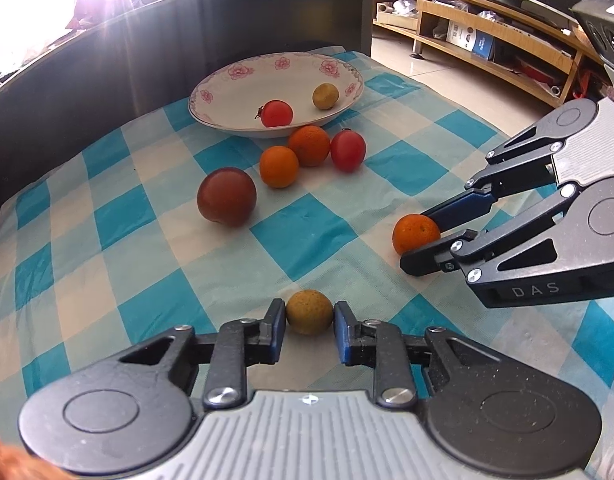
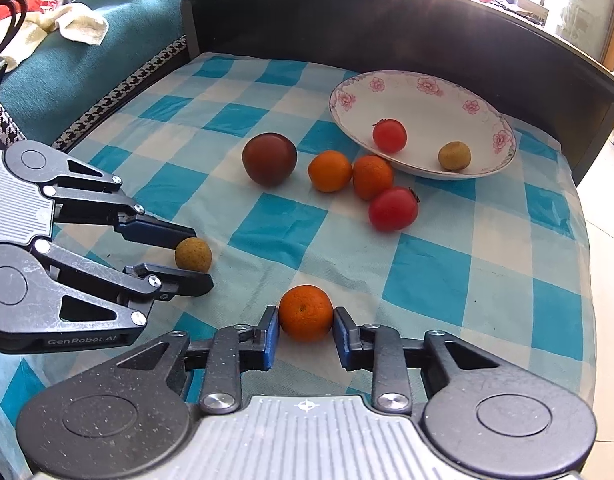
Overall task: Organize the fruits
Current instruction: 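Carry the small fruit and the orange over the white bowl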
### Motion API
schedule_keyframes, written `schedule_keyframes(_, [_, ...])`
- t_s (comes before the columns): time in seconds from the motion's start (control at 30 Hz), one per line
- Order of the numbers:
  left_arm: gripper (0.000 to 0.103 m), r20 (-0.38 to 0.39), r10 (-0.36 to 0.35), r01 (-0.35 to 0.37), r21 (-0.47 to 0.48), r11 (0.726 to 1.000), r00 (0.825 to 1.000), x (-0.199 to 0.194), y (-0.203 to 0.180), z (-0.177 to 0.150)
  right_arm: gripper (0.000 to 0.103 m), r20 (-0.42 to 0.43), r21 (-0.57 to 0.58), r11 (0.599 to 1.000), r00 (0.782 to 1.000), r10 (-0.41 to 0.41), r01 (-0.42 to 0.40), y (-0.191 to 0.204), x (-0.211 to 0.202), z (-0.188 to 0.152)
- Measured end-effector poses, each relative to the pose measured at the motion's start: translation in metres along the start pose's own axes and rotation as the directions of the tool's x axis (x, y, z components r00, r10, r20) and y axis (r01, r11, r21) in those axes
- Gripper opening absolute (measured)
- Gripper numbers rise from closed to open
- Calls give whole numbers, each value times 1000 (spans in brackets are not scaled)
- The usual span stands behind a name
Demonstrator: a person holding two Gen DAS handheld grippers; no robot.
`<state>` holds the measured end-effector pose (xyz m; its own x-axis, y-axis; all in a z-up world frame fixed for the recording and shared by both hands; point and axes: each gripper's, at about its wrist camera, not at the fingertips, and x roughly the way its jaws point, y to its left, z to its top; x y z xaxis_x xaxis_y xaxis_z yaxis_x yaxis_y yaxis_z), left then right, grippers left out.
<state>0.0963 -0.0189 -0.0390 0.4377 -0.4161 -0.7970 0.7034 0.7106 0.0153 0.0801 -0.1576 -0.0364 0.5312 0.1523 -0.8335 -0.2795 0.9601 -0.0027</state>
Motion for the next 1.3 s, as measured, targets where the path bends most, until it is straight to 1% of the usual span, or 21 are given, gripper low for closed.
schedule_keyframes(0.2, [35,12,-5,5,-5,1000,1000,-1,-4,9,23,6,17,1000,1000,5,-5,-2,-4,1])
schedule_keyframes(0.37, [35,44,-12,13,-32,999,999,-2,-3,24,22,31,35,999,999,9,-10,-5,-10,7])
schedule_keyframes(0.6, [35,93,22,-18,-50,999,995,-5,2,47,22,89,79,997,996,1,-8,-15,-20,22])
schedule_keyframes(0.77, [35,128,52,-43,-69,997,990,-3,9,66,22,123,98,995,992,-23,10,-23,-23,35])
schedule_keyframes(0.97, [35,162,82,-73,-62,995,983,8,15,91,23,155,127,991,986,-66,47,-40,-20,54])
schedule_keyframes(1.07, [35,171,94,-83,-66,994,981,17,20,102,23,163,152,987,984,-71,46,-53,-15,63])
schedule_keyframes(1.3, [35,168,106,-95,-71,993,980,39,24,115,23,155,170,984,984,-88,62,-74,4,78])
